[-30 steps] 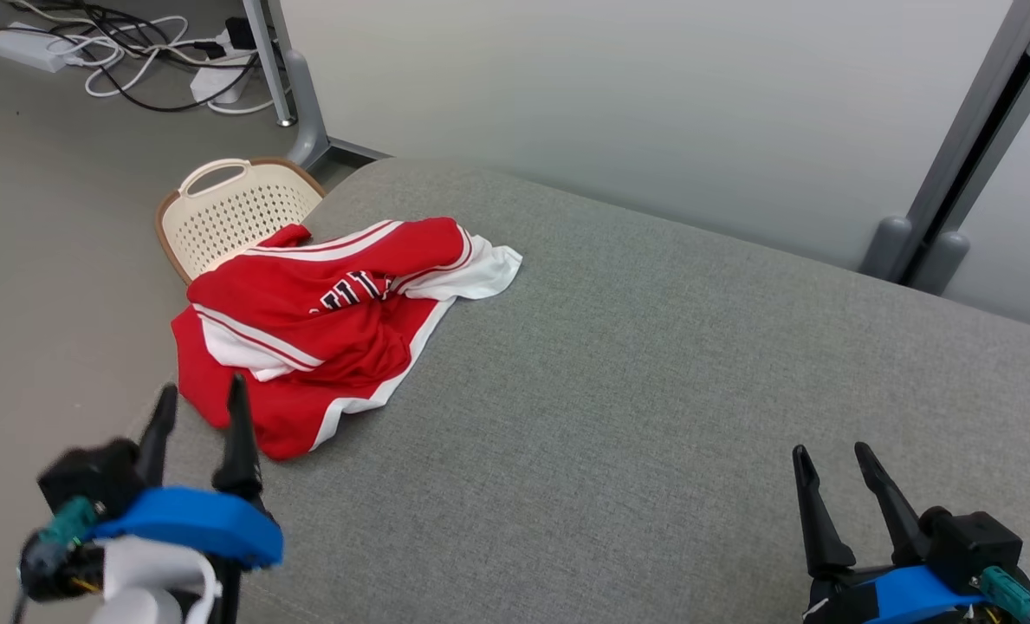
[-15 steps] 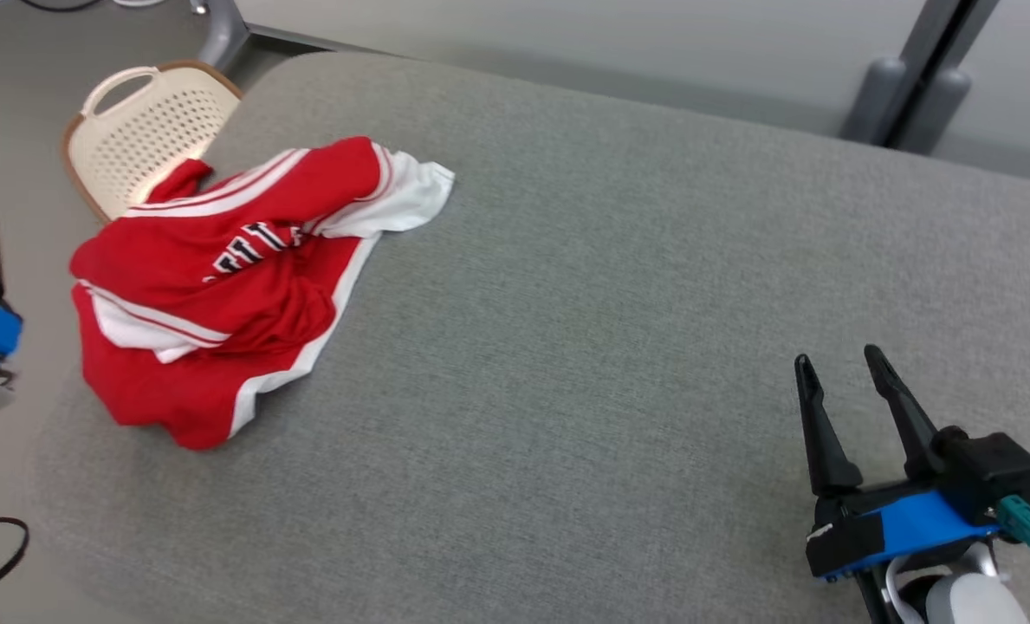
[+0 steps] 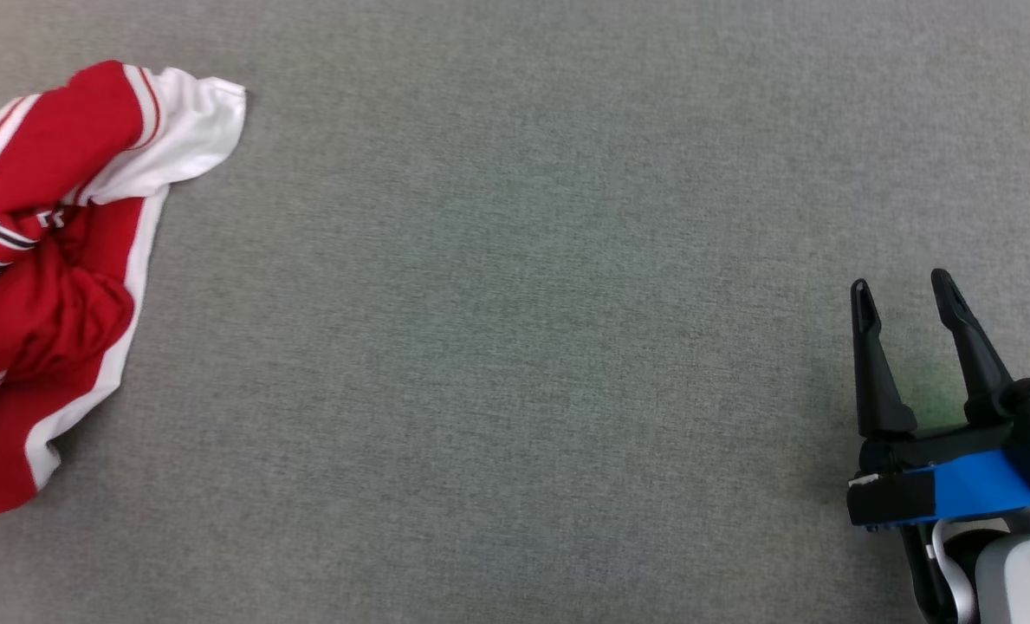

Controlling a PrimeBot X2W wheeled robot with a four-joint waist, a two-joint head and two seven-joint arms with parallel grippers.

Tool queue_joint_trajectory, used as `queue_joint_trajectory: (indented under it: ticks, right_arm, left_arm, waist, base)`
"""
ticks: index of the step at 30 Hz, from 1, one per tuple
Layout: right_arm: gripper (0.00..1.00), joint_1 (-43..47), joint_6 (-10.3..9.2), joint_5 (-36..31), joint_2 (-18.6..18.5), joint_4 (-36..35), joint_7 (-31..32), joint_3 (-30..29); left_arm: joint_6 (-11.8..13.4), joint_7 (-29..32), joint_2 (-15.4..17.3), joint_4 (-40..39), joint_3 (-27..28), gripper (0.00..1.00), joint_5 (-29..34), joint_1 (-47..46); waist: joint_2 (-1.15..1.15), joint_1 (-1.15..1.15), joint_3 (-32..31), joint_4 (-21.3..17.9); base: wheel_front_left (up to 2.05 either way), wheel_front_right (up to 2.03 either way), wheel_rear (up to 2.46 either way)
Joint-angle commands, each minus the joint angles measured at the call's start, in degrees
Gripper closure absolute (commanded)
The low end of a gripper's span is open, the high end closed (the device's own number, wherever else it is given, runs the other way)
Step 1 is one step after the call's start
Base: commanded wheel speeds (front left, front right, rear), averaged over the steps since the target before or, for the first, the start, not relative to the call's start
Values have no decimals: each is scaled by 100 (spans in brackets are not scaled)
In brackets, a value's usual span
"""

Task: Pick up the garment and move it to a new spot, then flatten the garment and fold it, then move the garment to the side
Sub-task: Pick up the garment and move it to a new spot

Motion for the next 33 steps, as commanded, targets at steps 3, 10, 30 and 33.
queue_joint_trajectory:
  ticks: [3, 10, 30, 33]
  right_arm:
    - [0, -84, 3, 44, -22, -104, -6, -15]
    - [0, -121, 3, 165, -22, 29, -83, 28]
    - [0, 163, 3, 832, -24, 996, -586, 225]
    - [0, 239, 3, 922, -22, 1148, -660, 267]
  left_arm:
    - [22, 229, -54, 255, -97, 0, -74, -73]
    - [78, 936, 73, 609, -320, 100, -144, -15]
    - [-441, 855, 959, -1119, -1026, 100, 611, -1448]
    - [-510, 1047, 901, -1476, -1381, 100, 730, -1892]
  waist:
    - [0, -2, 402, -345]
    - [0, -2, 221, -386]
    - [0, -2, -1619, -530]
    - [0, -2, -1852, -692]
  base:
    - [0, 0, 0]
    - [0, 0, 0]
    - [0, 0, 0]
    - [0, 0, 0]
